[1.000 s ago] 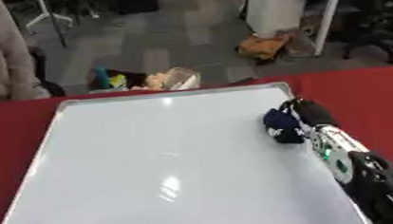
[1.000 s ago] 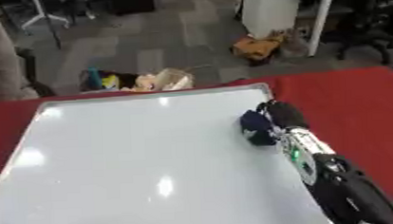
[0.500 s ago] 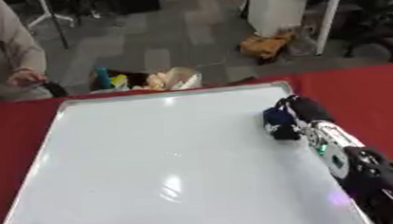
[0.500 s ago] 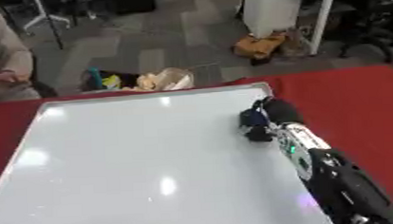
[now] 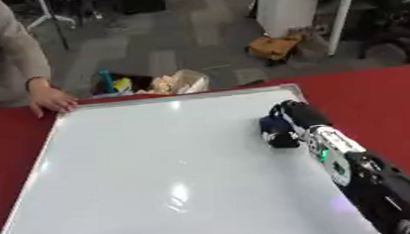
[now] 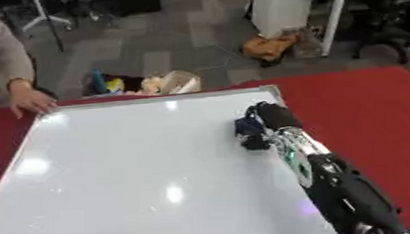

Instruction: Wipe the whiteboard clean with a brush.

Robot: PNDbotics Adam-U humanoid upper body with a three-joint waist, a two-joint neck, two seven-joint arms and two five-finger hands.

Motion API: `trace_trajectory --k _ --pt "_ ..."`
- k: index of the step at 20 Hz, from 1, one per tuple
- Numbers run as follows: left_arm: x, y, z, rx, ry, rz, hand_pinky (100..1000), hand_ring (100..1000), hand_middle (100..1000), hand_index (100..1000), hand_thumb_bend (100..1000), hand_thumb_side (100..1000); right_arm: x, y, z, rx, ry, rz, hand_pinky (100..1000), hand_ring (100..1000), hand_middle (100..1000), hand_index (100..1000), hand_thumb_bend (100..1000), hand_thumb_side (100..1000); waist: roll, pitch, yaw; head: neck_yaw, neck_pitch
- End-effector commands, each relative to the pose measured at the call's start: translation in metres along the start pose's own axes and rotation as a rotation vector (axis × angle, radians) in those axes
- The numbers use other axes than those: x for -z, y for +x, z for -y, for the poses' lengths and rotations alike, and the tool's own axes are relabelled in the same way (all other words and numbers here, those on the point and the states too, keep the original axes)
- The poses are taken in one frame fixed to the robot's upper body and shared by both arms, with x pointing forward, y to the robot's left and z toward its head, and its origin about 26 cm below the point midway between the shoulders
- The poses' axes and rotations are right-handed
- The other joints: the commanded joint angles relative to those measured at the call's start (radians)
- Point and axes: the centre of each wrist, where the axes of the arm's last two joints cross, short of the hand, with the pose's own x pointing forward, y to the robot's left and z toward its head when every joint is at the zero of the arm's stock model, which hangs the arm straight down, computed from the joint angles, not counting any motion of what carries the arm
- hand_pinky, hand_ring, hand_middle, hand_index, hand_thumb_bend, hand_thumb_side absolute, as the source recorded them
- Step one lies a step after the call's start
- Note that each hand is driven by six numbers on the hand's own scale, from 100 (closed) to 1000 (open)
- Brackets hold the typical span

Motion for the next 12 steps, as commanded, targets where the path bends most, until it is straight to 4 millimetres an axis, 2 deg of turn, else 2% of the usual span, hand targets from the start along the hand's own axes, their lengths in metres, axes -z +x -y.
trace_trajectory --k 1,8,12 --pt "0.004 0.007 -0.004 0.016 -0.006 0.025 526 614 613 738 747 849 0.000 0.019 -0.014 0.004 0.047 0.061 491 556 637 750 100 561 0.005 -0.007 0.004 -0.004 -0.003" --pt "0.005 0.007 -0.004 0.016 -0.007 0.026 526 614 613 738 746 849 -0.003 0.040 -0.003 0.000 0.029 0.165 488 555 633 749 100 566 0.005 -0.007 0.002 -0.006 -0.003" --pt "0.005 0.008 -0.004 0.016 -0.008 0.028 526 614 613 738 745 849 -0.006 0.044 0.000 -0.004 0.028 0.182 493 562 635 750 100 564 0.005 -0.008 0.000 -0.007 -0.005"
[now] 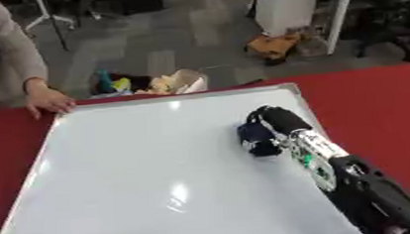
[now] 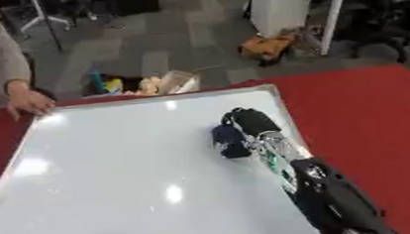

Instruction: Wipe the whiteboard clean with a brush.

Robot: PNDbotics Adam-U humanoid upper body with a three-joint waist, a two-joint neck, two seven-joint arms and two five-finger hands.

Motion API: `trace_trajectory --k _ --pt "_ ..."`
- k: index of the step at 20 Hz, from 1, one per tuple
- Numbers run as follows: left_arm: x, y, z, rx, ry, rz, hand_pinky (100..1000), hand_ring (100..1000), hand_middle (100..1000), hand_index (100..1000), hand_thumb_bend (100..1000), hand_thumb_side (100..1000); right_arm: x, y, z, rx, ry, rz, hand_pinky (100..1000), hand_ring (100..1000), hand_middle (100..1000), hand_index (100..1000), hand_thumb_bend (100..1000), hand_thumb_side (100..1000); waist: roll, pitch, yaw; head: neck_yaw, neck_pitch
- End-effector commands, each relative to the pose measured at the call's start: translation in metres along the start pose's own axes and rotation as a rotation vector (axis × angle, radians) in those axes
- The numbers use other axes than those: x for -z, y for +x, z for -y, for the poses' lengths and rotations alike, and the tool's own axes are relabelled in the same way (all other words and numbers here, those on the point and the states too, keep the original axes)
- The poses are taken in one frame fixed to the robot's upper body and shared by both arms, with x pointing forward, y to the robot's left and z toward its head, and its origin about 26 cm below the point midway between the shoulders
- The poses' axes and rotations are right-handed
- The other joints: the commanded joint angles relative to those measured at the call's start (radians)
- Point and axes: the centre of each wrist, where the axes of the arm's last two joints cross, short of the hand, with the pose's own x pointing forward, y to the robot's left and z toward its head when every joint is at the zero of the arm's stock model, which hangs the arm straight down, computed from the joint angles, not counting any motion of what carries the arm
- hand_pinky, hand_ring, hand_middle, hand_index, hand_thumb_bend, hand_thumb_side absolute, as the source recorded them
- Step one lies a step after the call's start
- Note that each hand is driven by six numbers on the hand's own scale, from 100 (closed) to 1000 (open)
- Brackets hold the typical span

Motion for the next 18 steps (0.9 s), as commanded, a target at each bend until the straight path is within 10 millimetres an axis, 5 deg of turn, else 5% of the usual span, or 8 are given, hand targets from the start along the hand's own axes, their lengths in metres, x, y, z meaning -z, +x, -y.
trace_trajectory --k 1,18 --pt "0.005 0.008 -0.004 0.016 -0.006 0.028 526 614 613 738 745 849 0.000 0.006 -0.002 0.006 0.017 0.017 494 563 635 750 100 563 0.002 -0.009 0.000 -0.003 -0.006" --pt "0.004 0.008 -0.008 0.025 0.009 0.025 526 614 613 738 742 851 -0.026 -0.071 -0.038 0.057 0.031 -0.311 512 582 645 752 100 544 0.002 -0.005 -0.019 0.011 -0.013"
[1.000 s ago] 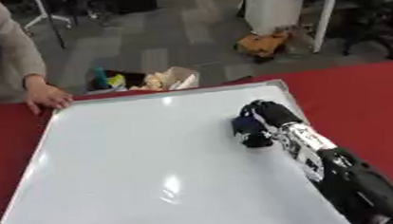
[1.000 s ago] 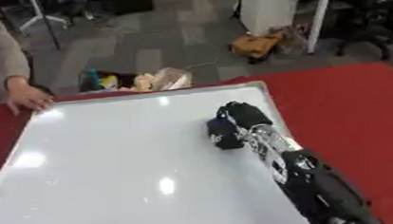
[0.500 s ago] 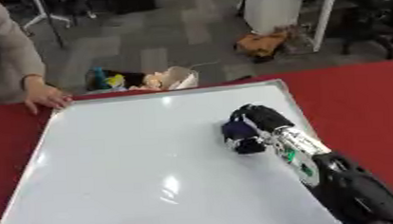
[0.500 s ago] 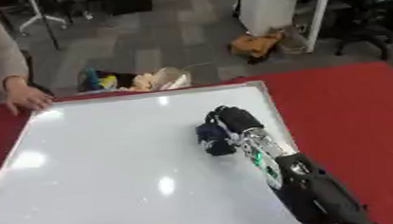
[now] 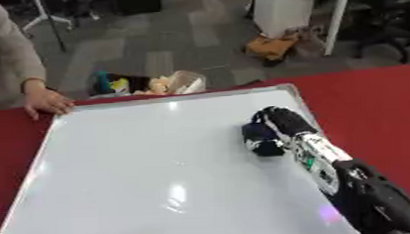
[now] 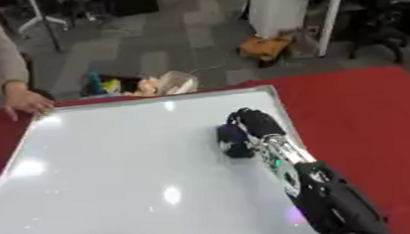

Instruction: Wipe the whiteboard clean with a brush.

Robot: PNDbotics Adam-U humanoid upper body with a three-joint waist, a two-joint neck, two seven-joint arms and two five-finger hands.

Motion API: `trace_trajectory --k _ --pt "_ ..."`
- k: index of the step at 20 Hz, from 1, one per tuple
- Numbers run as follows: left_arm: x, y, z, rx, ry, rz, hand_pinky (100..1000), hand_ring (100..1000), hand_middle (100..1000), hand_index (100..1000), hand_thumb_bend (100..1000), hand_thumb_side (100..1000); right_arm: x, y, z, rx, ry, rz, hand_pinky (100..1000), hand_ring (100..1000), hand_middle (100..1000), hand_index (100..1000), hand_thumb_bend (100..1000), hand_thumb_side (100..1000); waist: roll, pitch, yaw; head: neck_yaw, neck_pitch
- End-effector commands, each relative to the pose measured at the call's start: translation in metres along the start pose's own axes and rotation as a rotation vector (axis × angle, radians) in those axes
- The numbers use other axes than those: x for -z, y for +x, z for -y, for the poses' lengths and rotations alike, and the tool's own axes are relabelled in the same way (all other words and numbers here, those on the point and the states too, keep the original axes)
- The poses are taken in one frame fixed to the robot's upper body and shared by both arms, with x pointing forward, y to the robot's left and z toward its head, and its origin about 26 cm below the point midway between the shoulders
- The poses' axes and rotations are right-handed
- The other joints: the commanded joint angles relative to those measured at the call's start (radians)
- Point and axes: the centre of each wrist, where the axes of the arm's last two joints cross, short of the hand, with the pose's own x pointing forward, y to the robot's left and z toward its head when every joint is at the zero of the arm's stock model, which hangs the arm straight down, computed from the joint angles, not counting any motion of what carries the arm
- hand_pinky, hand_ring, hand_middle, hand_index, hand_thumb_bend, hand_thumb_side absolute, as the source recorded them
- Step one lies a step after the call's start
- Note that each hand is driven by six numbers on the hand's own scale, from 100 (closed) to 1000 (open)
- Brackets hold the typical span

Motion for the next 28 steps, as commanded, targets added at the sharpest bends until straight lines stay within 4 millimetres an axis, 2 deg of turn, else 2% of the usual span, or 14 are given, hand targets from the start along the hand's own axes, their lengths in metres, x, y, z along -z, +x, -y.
trace_trajectory --k 1,5,14,18,25,26,27,28 --pt "0.004 0.008 -0.008 0.025 0.007 0.024 526 614 613 738 742 851 -0.013 -0.041 -0.025 -0.006 0.078 -0.131 512 582 644 752 100 544 0.005 -0.003 -0.006 0.005 -0.012" --pt "0.004 0.007 -0.008 0.026 0.009 0.023 526 614 613 738 741 851 -0.015 -0.053 -0.025 0.019 0.061 -0.188 509 580 641 750 100 543 0.002 -0.003 -0.010 0.007 -0.012" --pt "0.003 0.007 -0.008 0.026 0.013 0.020 526 615 613 738 736 856 -0.007 -0.039 -0.026 0.039 0.048 -0.169 505 576 637 749 100 547 0.001 -0.005 -0.007 0.007 -0.011" --pt "0.004 0.007 -0.008 0.025 0.011 0.022 526 615 613 738 737 856 -0.006 -0.026 -0.023 0.023 0.046 -0.101 508 578 638 750 100 551 0.000 -0.005 -0.006 0.006 -0.011" --pt "0.004 0.007 -0.007 0.024 0.010 0.022 526 615 613 737 736 856 -0.006 0.012 -0.009 -0.013 0.024 0.089 509 579 635 751 100 560 -0.001 -0.005 -0.004 0.002 -0.010" --pt "0.004 0.007 -0.007 0.023 0.010 0.023 527 615 612 737 736 856 -0.006 0.017 -0.007 -0.014 0.022 0.111 507 577 635 750 290 770 -0.001 -0.005 -0.004 0.002 -0.010" --pt "0.004 0.007 -0.007 0.022 0.009 0.023 527 615 613 737 736 856 -0.007 0.023 -0.004 -0.013 0.019 0.140 506 576 633 750 100 563 -0.002 -0.005 -0.004 0.001 -0.010" --pt "0.004 0.008 -0.007 0.023 0.009 0.023 527 615 613 737 736 856 -0.008 0.028 -0.001 -0.011 0.016 0.166 505 575 632 749 100 563 -0.002 -0.005 -0.005 0.001 -0.010"
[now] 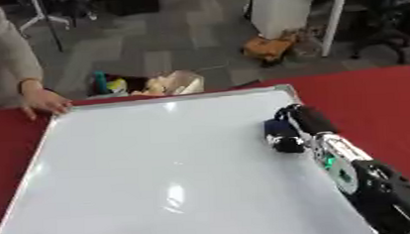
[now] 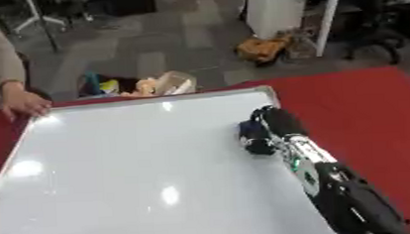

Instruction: Wipe the whiteboard clean with a brush.

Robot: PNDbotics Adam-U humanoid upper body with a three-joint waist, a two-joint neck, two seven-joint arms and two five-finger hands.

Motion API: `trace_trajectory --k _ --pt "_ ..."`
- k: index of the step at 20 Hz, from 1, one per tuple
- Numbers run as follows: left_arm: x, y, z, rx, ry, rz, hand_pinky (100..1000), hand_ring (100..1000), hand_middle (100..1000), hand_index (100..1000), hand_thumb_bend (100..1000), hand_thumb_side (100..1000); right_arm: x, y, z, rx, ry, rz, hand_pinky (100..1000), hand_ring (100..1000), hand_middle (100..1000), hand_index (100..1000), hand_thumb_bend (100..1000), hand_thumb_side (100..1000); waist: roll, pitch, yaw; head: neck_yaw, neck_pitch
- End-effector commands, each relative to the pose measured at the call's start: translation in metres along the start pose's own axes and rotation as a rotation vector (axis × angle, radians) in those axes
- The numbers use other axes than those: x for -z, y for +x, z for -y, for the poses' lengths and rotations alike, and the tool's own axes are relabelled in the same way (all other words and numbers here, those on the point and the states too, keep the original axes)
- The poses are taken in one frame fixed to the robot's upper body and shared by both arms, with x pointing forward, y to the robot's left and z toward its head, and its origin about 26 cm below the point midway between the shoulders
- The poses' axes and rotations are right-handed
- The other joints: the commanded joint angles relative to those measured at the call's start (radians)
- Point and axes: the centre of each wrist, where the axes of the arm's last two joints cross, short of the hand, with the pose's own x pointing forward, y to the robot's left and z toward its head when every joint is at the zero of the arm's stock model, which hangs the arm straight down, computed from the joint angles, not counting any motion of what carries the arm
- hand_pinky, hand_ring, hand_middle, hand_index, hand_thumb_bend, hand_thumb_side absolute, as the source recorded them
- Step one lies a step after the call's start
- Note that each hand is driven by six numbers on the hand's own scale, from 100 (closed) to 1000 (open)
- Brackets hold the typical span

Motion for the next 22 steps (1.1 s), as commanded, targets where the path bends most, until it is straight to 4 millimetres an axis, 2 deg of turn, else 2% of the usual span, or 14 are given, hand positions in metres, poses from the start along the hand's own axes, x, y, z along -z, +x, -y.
trace_trajectory --k 1,8,15,22 --pt "0.004 0.008 -0.007 0.023 0.004 0.025 527 615 613 737 736 856 -0.001 0.025 0.000 0.010 0.020 0.104 501 572 629 748 100 564 0.002 -0.007 0.002 -0.002 -0.010" --pt "0.005 0.008 -0.007 0.025 0.004 0.027 527 615 613 737 737 856 -0.009 0.059 0.029 0.052 -0.036 0.263 486 559 617 740 100 572 0.002 -0.009 0.000 -0.004 -0.012" --pt "0.005 0.008 -0.007 0.026 0.001 0.025 526 615 613 737 736 856 -0.030 0.095 0.067 0.097 -0.102 0.441 475 549 608 734 100 574 0.002 -0.010 -0.002 -0.005 -0.009" --pt "0.005 0.008 -0.006 0.025 -0.001 0.026 526 615 613 737 735 857 -0.045 0.115 0.076 0.125 -0.043 0.566 473 544 606 733 100 591 0.002 -0.010 -0.002 -0.007 -0.009"
